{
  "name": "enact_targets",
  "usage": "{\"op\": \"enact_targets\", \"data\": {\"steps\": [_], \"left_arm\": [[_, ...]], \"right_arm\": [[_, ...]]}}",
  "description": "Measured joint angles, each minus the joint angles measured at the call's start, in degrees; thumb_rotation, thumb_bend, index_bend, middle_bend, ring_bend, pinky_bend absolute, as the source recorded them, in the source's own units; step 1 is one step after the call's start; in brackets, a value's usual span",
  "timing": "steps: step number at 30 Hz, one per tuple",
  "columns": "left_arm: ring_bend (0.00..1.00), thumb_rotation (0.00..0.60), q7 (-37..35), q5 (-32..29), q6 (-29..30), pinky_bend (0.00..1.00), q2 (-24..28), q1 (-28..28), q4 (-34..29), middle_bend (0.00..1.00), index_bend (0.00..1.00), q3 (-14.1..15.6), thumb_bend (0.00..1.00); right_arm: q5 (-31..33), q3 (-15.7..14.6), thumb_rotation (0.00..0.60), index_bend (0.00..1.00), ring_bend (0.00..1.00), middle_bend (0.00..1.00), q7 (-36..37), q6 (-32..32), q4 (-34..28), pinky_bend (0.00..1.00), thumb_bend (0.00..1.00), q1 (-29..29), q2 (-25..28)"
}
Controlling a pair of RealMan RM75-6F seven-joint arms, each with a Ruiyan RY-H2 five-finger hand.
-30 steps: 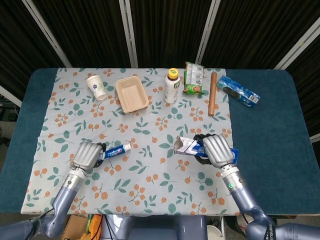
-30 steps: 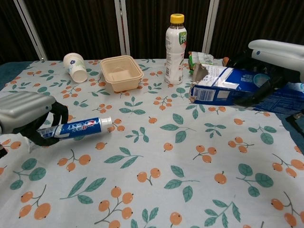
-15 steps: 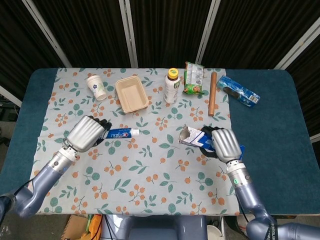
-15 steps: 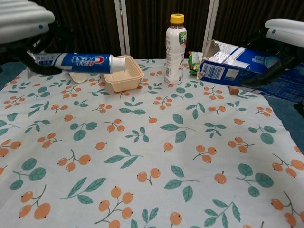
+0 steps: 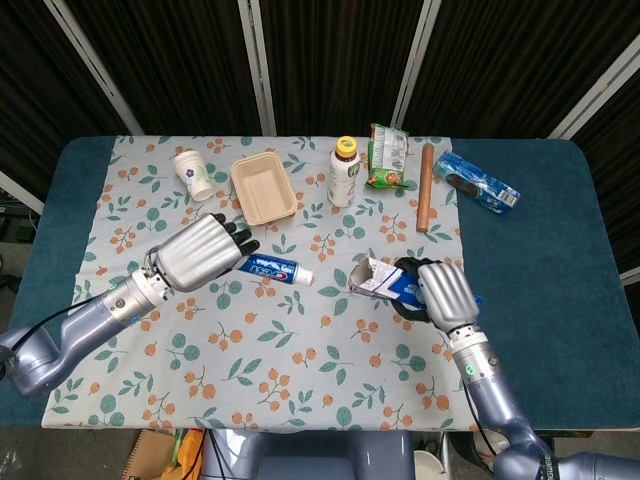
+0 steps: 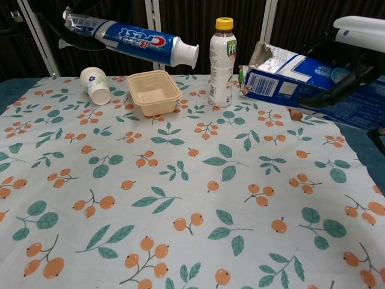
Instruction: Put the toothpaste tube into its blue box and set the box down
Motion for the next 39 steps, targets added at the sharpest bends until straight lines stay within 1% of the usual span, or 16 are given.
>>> {"op": "enact_targets", "data": {"steps": [7, 16, 24, 39], "left_arm": [[0.69, 0.600, 1.82, -0.68, -1.37, 0.73, -0.64, -1.67, 0.49, 0.76, 0.69, -0.42, 0.52], [0.69, 0.600, 4.89, -2.76, -3.07, 0.73, -2.65, -3.29, -0.77, 0.76, 0.69, -1.04, 0.52], [0.69, 0.600, 9.21, -4.61, -3.43, 0.73, -6.12, -4.79, -1.42, 0.76, 0.69, -1.95, 0.52], [0.69, 0.600, 18.33, -9.24, -3.28, 0.73, -12.63, -6.75, -0.23, 0.76, 0.70, -3.13, 0.52]], "right_arm": [[-0.95, -0.63, 0.600, 0.54, 0.50, 0.52, -0.05, 0.44, -1.69, 0.54, 0.39, -0.58, 1.05], [-1.76, -1.35, 0.600, 0.54, 0.50, 0.52, 0.36, 0.62, -2.94, 0.54, 0.39, -1.28, 2.23], [-2.11, -1.57, 0.600, 0.54, 0.50, 0.52, 1.46, 0.60, -3.50, 0.54, 0.39, -1.76, 2.94], [-2.37, -1.16, 0.600, 0.54, 0.50, 0.52, 4.93, 0.32, -4.10, 0.54, 0.39, -2.74, 5.58]]}}
